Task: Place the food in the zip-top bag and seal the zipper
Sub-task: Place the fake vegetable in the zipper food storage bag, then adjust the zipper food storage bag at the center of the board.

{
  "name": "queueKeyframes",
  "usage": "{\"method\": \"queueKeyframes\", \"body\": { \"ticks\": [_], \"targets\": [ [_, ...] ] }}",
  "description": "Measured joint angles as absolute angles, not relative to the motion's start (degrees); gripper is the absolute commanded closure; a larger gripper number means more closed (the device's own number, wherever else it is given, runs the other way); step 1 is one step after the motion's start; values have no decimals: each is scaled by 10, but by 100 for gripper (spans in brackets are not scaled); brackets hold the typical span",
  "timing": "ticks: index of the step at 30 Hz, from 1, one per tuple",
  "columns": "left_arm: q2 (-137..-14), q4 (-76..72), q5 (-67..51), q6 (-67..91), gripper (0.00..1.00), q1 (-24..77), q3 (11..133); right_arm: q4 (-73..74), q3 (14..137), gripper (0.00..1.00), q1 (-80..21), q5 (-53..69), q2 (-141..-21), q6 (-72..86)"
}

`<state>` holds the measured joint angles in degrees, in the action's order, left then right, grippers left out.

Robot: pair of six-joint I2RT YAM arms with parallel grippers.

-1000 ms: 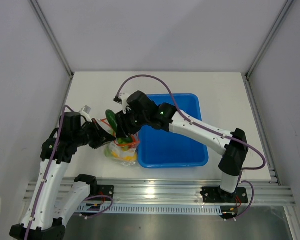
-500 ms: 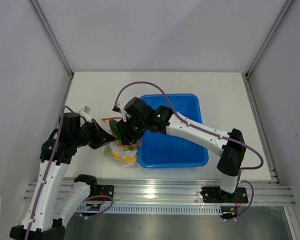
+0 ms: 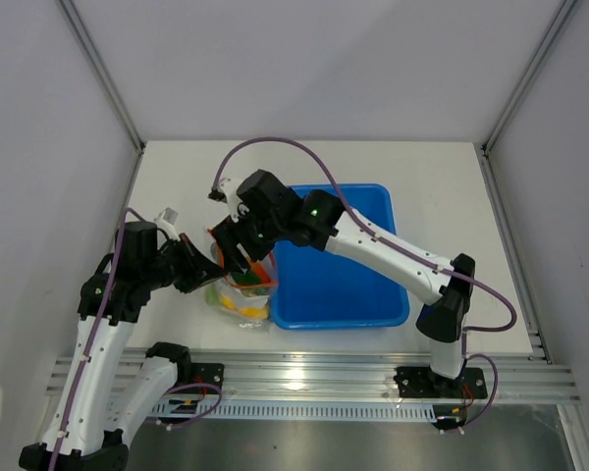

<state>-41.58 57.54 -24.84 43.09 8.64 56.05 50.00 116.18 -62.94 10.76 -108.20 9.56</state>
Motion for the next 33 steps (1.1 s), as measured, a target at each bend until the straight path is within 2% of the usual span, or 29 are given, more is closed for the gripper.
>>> {"method": "queueKeyframes", "body": {
  "ticks": [8,14,19,24,26,27,33],
  "targets": [
    [-415,578,-248,430,99,86,561,524,1231,39,-603,68,-1087,83],
    [-410,582,-248,430,99,86,561,527,1192,41,-544,67,-1089,90],
    [-408,587,-248,429,99,86,561,526,1143,45,-535,85,-1096,94],
    [-407,590,-248,426,99,86,560,518,1139,65,-535,141,-1119,92],
    [-408,591,-247,423,99,86,559,511,1139,92,-534,167,-1128,91],
    [-408,592,-246,420,99,86,559,508,1140,100,-534,177,-1133,90],
    [-416,616,-222,410,99,86,570,514,1176,100,-534,204,-1159,93]
  ]
}}
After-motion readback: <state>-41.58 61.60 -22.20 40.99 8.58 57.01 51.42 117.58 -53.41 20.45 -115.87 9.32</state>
